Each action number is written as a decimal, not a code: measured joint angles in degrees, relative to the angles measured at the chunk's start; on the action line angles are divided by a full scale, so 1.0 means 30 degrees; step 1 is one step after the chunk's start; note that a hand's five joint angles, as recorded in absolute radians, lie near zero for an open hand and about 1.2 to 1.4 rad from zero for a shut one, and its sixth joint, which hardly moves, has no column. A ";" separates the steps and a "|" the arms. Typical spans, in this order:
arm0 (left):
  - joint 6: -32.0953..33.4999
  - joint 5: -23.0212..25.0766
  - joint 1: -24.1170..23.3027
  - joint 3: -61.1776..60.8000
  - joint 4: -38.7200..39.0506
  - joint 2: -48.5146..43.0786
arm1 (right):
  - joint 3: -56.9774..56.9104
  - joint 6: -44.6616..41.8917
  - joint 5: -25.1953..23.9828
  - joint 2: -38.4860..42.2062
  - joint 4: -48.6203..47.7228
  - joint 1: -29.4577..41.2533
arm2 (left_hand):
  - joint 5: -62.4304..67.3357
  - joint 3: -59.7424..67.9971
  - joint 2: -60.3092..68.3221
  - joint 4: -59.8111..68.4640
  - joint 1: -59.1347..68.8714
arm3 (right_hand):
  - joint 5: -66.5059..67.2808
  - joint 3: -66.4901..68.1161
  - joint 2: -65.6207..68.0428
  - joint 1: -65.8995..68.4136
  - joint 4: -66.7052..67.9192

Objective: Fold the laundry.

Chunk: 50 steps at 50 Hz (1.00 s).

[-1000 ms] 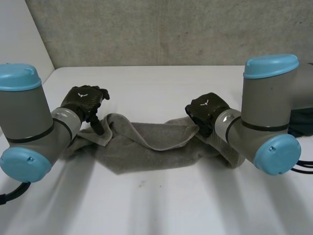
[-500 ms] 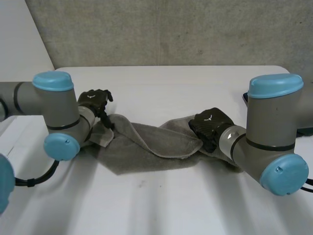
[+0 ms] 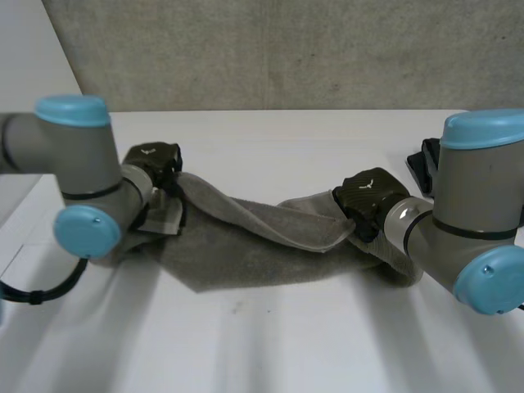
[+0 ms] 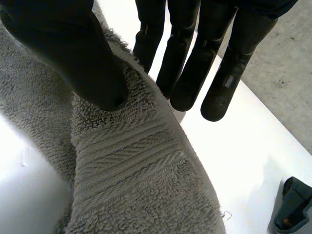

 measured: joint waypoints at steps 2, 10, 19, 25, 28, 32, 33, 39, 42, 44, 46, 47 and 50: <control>0.0173 0.0022 0.0036 -0.0727 -0.0154 0.1027 | -0.0137 0.0193 -0.0100 -0.0054 0.0235 -0.0084 | 0.0000 0.0041 0.0003 0.0002 0.0000 | -0.1582 -0.1877 -0.1787 -0.1160 -0.1975; 0.0811 0.0065 0.0137 -0.3171 -0.0272 0.4127 | -0.0221 0.2849 -0.1156 0.0165 0.0994 -0.0738 | 0.0000 0.0058 0.0050 0.0005 0.0000 | -1.2381 -1.3028 -1.2812 -0.9610 -1.3085; 0.0963 0.0072 0.0190 -0.3742 -0.0235 0.5332 | 0.0168 0.4844 -0.3076 0.0450 0.1468 -0.1684 | 0.0000 0.0058 0.0069 0.0008 0.0000 | -1.3300 -1.3752 -1.3401 -1.0134 -1.3932; 0.0955 0.0068 0.0389 -0.3704 -0.0244 0.5457 | 0.0325 0.4541 -0.3336 0.0617 0.1634 -0.2230 | 0.0000 0.0060 0.0070 0.0008 0.0000 | -1.3300 -1.3752 -1.3401 -1.0134 -1.3932; 0.0948 0.0068 0.0466 -0.3769 -0.0266 0.5483 | 0.0310 0.4074 -0.3335 0.0803 0.1771 -0.2487 | 0.0000 0.0060 0.0070 0.0008 0.0000 | -1.3300 -1.3752 -1.3401 -1.0134 -1.3930; 0.0944 0.0071 0.0529 -0.3903 -0.0310 0.5502 | 0.0263 0.3121 -0.3290 0.1032 0.2196 -0.2815 | 0.0000 0.0060 0.0070 0.0009 0.0000 | -1.3300 -1.3752 -1.3401 -1.0134 -1.3930; 0.0942 0.0072 0.0544 -0.3956 -0.0327 0.5507 | 0.0253 0.2912 -0.3278 0.1067 0.2301 -0.2867 | 0.0000 0.0060 0.0070 0.0008 0.0000 | -1.3300 -1.3752 -1.3401 -1.0134 -1.3930; 0.0946 0.0107 0.0669 -0.4434 -0.0372 0.5640 | 0.0070 0.1099 -0.3159 0.1391 0.3206 -0.3220 | 0.0000 0.0060 0.0070 0.0009 0.0000 | -1.2561 -1.3025 -1.2822 -0.9746 -1.3309; 0.0956 0.0235 0.0776 -0.4715 -0.0368 0.5730 | -0.0103 0.0637 -0.3123 0.1641 0.3370 -0.3335 | 0.0000 0.0060 0.0070 0.0009 0.0000 | -1.2291 -1.2830 -1.2641 -0.9548 -1.3030; 0.0970 0.0461 0.0879 -0.4946 -0.0361 0.5778 | -0.0345 0.0359 -0.3098 0.1938 0.3444 -0.3395 | 0.0000 0.0060 0.0070 0.0009 0.0000 | -0.3914 -0.3810 -0.3436 -0.1697 -0.4035; 0.1004 0.0708 0.0979 -0.5110 -0.0348 0.5779 | -0.0617 0.0215 -0.3080 0.2148 0.3461 -0.3400 | 0.0000 0.0060 0.0070 0.0009 0.0000 | -0.0768 -0.0630 -0.0290 0.0511 -0.0795; 0.1050 0.0871 0.1055 -0.5180 -0.0329 0.5756 | -0.0910 0.0130 -0.3068 0.2291 0.3456 -0.3384 | 0.0000 0.0060 0.0070 0.0009 0.0000 | -0.0093 0.0006 0.0000 0.0681 -0.0111; 0.1366 0.1189 0.1253 -0.5099 -0.0199 0.5554 | -0.1813 0.0006 -0.3034 0.2491 0.3413 -0.3326 | 0.0000 0.0060 0.0070 0.0009 0.0000 | -0.0087 0.0026 0.0000 0.0679 -0.0043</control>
